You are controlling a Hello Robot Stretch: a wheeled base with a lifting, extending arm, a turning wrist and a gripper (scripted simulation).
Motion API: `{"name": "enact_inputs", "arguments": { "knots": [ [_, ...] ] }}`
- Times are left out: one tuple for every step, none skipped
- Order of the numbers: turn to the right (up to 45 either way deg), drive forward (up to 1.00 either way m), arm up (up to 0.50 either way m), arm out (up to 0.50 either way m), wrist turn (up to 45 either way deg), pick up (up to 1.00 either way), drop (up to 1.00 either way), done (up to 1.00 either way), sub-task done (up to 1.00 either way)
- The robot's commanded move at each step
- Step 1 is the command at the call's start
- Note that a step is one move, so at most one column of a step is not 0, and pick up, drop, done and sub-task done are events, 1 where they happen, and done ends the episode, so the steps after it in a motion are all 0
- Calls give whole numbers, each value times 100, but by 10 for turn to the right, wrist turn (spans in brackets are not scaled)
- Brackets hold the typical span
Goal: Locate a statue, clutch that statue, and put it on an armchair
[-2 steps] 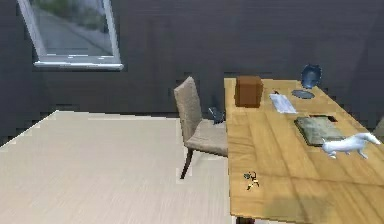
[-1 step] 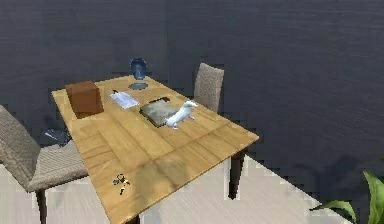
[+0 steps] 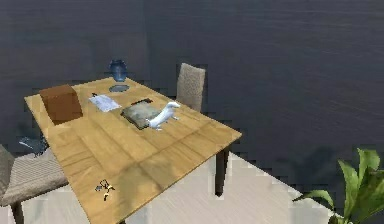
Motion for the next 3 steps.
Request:
{"name": "enact_inputs", "arguments": {
  "knots": [
    [0, 55, 0, 0, 0, 0, 0, 0, 0],
    [-450, 0, 0, 0, 0, 0, 0, 0, 0],
    [-450, 0, 0, 0, 0, 0, 0, 0, 0]
  ]
}}
